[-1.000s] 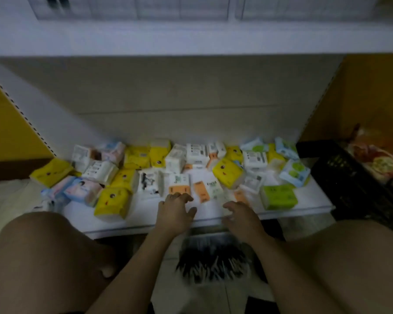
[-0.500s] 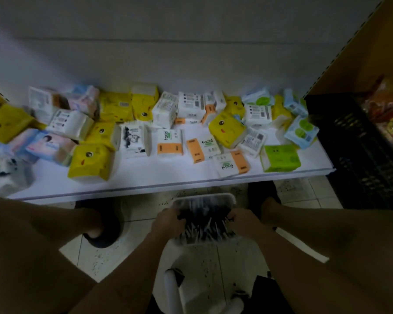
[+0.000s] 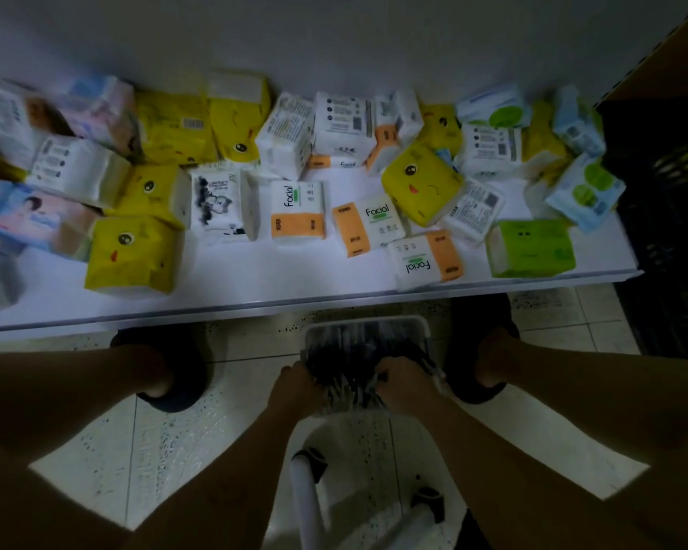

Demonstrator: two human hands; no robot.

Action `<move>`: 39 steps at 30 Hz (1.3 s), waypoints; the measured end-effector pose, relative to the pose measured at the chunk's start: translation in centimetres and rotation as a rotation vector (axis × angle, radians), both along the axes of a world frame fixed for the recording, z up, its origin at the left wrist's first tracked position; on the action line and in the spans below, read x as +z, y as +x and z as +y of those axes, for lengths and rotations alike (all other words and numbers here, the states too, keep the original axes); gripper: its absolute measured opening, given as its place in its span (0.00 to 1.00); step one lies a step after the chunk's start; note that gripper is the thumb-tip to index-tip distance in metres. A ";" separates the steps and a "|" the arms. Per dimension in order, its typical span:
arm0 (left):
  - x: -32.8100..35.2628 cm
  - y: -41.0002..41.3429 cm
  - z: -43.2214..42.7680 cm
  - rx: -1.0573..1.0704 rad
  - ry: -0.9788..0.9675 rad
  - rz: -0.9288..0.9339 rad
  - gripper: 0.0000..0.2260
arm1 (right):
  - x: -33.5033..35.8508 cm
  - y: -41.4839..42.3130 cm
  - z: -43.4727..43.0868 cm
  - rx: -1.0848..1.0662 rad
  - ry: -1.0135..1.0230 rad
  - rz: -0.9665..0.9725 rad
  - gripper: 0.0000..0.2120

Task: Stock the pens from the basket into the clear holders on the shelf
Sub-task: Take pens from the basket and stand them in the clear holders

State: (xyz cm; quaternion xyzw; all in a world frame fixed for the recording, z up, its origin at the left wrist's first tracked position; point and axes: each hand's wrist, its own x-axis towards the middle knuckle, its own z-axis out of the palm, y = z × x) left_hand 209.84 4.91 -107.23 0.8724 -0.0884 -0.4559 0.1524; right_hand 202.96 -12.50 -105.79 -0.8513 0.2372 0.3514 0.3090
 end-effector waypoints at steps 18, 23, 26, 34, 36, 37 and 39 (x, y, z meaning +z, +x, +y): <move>1.9 0.7 1.6 0.570 -0.255 0.132 0.17 | -1.9 3.5 4.0 -0.007 -0.064 0.068 0.18; 2.6 0.9 2.1 0.550 -0.223 0.097 0.14 | -2.3 3.5 4.1 -0.039 -0.062 0.060 0.17; 3.0 0.6 2.5 0.517 -0.210 0.018 0.11 | -1.8 3.3 4.3 -0.085 -0.073 -0.004 0.13; 3.7 0.2 1.8 0.412 -0.313 -0.043 0.10 | -0.6 3.1 3.6 -0.191 -0.162 -0.121 0.12; 3.9 0.0 1.4 0.396 -0.300 -0.015 0.09 | -0.1 2.9 3.3 -0.222 -0.174 -0.105 0.09; 4.0 0.0 1.3 0.401 -0.286 -0.006 0.08 | 0.2 2.8 3.2 -0.248 -0.163 -0.094 0.08; 4.6 -0.1 1.1 0.418 -0.264 -0.011 0.06 | 0.5 2.6 3.1 -0.301 -0.097 -0.081 0.08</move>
